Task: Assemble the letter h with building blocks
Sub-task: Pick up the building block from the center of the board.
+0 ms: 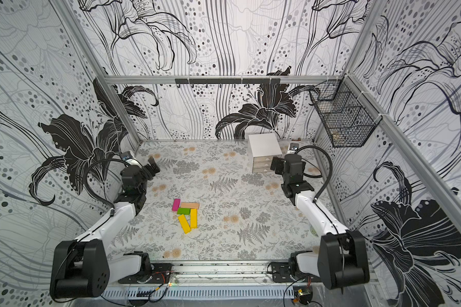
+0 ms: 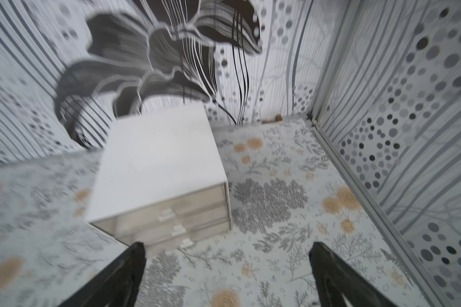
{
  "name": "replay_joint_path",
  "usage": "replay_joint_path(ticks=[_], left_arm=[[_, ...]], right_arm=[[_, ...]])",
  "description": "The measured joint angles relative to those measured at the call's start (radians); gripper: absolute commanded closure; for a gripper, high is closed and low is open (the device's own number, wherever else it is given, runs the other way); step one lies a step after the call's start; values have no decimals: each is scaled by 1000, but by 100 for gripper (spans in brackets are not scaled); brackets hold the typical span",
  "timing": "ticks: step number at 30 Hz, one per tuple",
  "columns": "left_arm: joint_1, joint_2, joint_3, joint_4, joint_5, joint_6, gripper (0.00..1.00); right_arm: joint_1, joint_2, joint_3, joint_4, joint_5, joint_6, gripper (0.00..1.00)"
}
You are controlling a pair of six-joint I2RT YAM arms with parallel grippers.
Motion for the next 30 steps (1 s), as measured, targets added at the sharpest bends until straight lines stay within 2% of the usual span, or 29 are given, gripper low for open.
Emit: replay_joint_path(ticks=[3, 5, 9, 12, 13, 16, 21, 23, 25, 30], left_arm=[[-16, -64, 80, -154, -17, -133, 1], [-61, -89, 92, -257, -23, -208, 3], [-282, -94, 77, -477, -74, -311, 4], [-448, -121, 25, -600, -111, -384, 5], [-474, -135, 7, -636, -119, -407, 5], [-492, -205, -50, -740, -141, -480, 4], [-492, -278, -63, -848, -159, -525, 1], [-492, -285, -63, -869, -168, -542, 1], [-491, -285, -63, -886, -175, -560, 0], [-486, -283, -65, -919, -183, -619, 5]], right_arm=[[-18, -51, 14, -146, -76, 121, 1], [10, -47, 14, -250, -86, 171, 1], [235, -46, 50, -466, -47, 237, 1], [408, -44, 82, -539, -6, 287, 1], [458, -40, 87, -554, 14, 304, 1], [640, 8, 107, -586, 96, 371, 0], [926, 188, 194, -626, 300, 481, 1], [975, 240, 231, -664, 373, 528, 1], [978, 274, 269, -705, 421, 556, 1], [970, 372, 397, -723, 388, 544, 3]])
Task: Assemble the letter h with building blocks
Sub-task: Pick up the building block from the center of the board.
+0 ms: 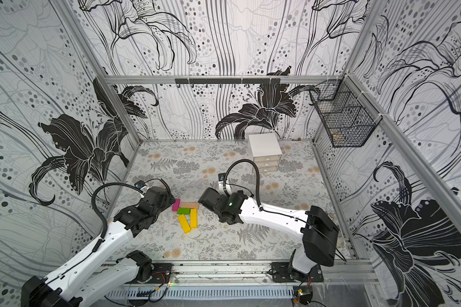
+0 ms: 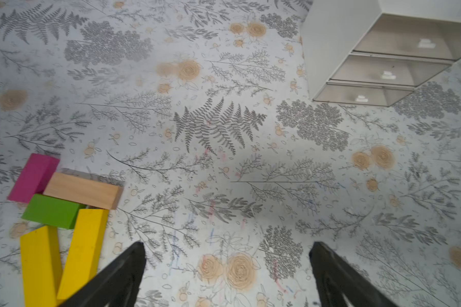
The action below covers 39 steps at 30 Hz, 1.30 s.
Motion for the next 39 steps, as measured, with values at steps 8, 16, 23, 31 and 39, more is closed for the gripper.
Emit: replay_joint_path(ticks=[8, 16, 23, 31, 39], left_arm=[[23, -32, -55, -82, -23, -105, 9], [142, -58, -103, -103, 64, -125, 32], [157, -93, -140, -105, 144, -130, 37], [158, -103, -166, -87, 194, -129, 45], [159, -82, -195, -48, 218, -136, 56]], right_arm=[[77, 304, 233, 9, -170, -6, 13], [68, 454, 415, -11, -301, -27, 25], [53, 520, 453, -48, -341, -16, 23], [54, 622, 509, -82, -356, -2, 25], [54, 651, 539, -98, -355, 26, 38]])
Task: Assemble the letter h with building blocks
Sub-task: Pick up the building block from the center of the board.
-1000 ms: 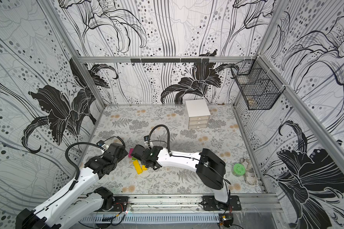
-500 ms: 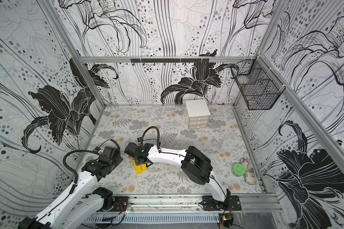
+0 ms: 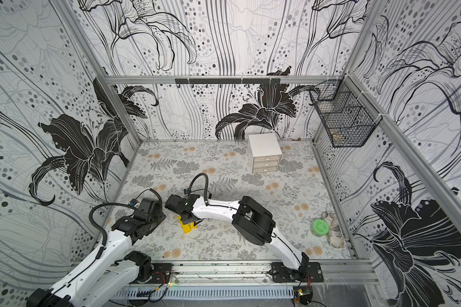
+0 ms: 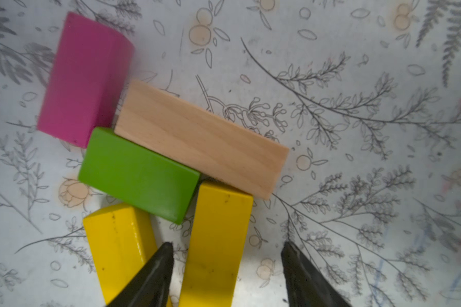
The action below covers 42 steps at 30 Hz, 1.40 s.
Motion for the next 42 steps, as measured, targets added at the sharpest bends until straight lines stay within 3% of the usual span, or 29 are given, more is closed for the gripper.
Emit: replay_joint_path(ticks=[7, 16, 24, 34, 42], left_arm=[[29, 107, -1, 72, 48, 5, 68], [39, 143, 3, 123, 93, 16, 72], [39, 137, 3, 126, 104, 37, 74], [39, 139, 3, 140, 115, 58, 78], [39, 161, 3, 159, 129, 60, 79]], right_arm=[[0, 15, 1, -1, 0, -1, 44], [-2, 17, -5, -5, 0, 14, 76], [-40, -152, -284, 75, 16, 60, 78], [-201, -462, -723, 88, 75, 100, 77], [-221, -489, -728, 81, 95, 85, 78]])
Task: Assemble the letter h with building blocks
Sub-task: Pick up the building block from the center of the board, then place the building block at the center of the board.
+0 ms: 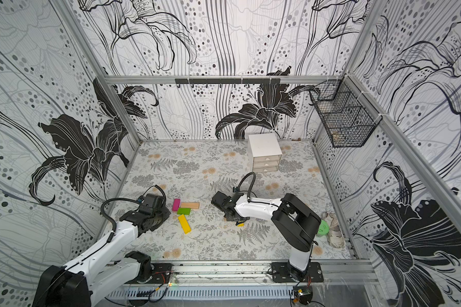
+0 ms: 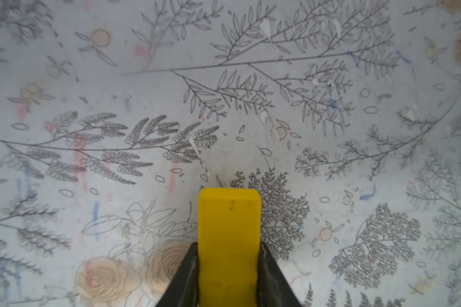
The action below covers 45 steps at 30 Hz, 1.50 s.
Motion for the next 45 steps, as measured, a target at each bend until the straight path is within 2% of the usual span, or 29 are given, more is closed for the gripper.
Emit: replay_joint_path(ticks=[8, 14, 22, 31, 33, 38, 45], left_arm=[[0, 0, 0, 0, 1, 0, 80], [0, 0, 0, 3, 4, 0, 81], [0, 5, -3, 26, 26, 0, 81], [0, 3, -3, 28, 31, 4, 81], [0, 3, -4, 28, 30, 4, 81], [0, 3, -12, 30, 30, 4, 81], [0, 6, -16, 40, 30, 4, 76]], right_arm=[[0, 17, 64, 21, -23, -1, 79], [0, 114, 258, 10, -38, -24, 79], [-7, 317, 567, -49, -44, -48, 79], [-53, 435, 632, -72, -69, -61, 77], [-61, 452, 637, -73, -74, -69, 72], [-65, 459, 646, -69, -82, -85, 53], [-66, 458, 648, -69, -83, -103, 38]])
